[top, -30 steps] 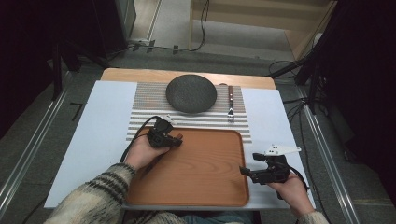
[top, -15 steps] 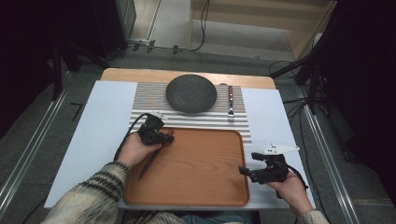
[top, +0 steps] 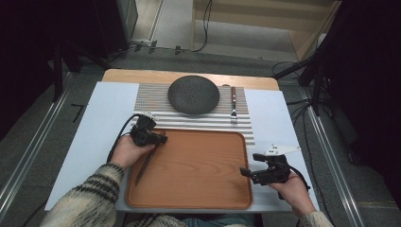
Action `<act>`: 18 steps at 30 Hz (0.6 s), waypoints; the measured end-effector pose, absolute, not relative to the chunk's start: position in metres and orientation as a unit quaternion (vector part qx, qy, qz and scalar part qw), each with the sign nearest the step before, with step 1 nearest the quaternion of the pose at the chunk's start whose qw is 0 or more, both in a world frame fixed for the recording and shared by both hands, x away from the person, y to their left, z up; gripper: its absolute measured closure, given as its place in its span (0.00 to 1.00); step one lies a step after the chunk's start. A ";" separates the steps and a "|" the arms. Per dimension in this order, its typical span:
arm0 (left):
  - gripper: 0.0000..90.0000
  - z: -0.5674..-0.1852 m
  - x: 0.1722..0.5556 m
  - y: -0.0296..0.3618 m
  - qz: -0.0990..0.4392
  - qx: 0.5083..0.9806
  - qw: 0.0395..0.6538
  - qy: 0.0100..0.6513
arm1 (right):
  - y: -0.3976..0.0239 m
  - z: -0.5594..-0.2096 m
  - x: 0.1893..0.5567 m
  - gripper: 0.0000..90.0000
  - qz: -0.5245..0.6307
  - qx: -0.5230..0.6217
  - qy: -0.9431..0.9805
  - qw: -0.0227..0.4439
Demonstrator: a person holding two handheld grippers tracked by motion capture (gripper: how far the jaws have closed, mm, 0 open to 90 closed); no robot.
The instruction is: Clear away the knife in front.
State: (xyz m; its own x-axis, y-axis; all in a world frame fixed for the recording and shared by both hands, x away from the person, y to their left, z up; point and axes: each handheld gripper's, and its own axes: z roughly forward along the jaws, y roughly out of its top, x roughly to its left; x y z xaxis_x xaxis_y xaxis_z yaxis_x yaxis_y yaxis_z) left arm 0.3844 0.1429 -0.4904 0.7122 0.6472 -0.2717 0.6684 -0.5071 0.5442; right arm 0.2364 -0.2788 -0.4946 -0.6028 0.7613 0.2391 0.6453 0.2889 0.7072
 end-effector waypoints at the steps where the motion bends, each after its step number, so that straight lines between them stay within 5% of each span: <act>1: 1.00 -0.490 0.384 0.144 -0.014 0.869 0.318 0.380 | -0.279 -0.495 0.237 0.15 0.402 0.437 0.801 0.072; 18: 0.96 -0.488 0.381 0.176 -0.001 0.851 0.318 0.418 | -0.270 -0.494 0.246 0.15 0.403 0.422 0.809 0.067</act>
State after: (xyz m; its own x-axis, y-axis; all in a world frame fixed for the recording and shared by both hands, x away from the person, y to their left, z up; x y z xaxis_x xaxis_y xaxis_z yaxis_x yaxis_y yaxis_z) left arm 0.3814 0.1757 -0.4880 0.6511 0.7104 -0.2673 0.7116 -0.4487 0.5406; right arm 0.2460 -0.2703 -0.4939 -0.6341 0.7376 0.2320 0.6293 0.3178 0.7093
